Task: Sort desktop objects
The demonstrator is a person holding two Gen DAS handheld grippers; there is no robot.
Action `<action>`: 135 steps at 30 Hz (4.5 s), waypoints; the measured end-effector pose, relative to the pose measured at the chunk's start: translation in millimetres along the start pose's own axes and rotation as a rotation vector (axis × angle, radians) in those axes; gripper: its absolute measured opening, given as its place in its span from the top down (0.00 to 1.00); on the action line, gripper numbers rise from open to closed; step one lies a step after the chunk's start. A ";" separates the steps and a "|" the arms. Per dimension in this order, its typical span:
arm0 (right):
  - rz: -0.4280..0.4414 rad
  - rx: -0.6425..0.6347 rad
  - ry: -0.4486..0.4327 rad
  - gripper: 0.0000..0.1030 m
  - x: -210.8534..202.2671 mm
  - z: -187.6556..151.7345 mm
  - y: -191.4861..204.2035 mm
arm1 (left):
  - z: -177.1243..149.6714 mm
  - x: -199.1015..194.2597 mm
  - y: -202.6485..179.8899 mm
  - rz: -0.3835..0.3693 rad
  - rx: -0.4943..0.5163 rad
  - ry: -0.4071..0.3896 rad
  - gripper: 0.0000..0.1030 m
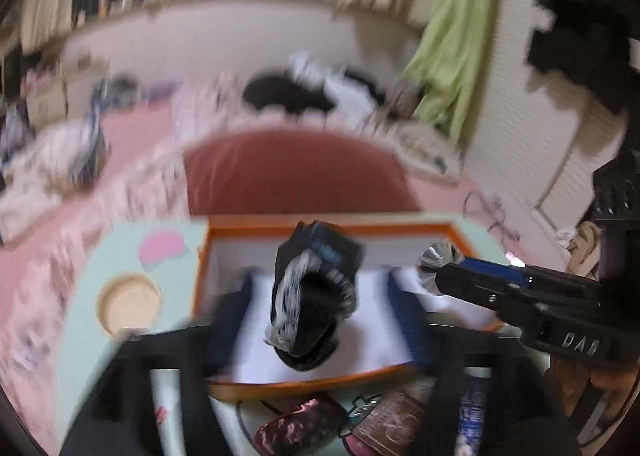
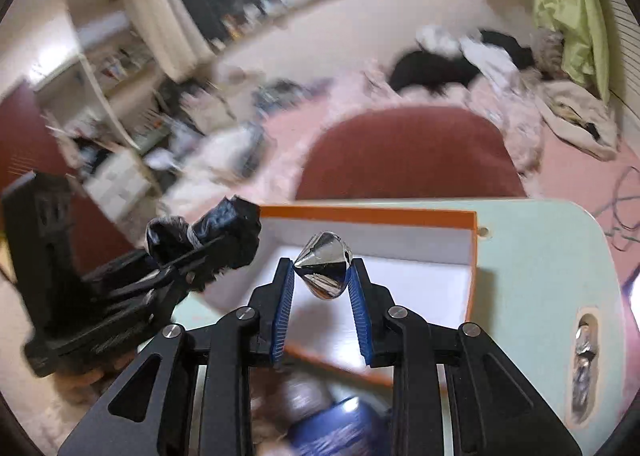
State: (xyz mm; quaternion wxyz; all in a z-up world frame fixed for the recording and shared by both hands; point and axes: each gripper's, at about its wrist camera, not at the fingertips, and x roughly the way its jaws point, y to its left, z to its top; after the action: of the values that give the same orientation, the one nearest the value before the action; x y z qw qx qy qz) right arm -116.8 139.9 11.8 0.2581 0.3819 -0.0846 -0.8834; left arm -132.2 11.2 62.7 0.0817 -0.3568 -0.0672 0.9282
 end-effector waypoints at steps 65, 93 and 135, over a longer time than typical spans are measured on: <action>-0.261 -0.195 0.113 0.01 -51.4 -142.1 -0.6 | -141.0 -70.2 17.4 0.060 0.129 0.005 0.18; -0.242 -0.100 0.056 0.01 -63.2 -142.4 -11.2 | -122.2 -50.5 18.3 0.005 0.177 0.038 0.74; -0.058 -0.150 -0.079 0.35 -73.8 -56.3 -0.1 | -62.3 -79.8 7.7 -0.007 0.154 -0.157 0.74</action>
State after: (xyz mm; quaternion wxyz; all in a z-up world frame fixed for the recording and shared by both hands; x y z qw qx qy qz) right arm -33.9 181.1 19.2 0.2565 0.3285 -0.0173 -0.9088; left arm -32.6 -8.1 67.4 0.1064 -0.2754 -0.0031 0.9554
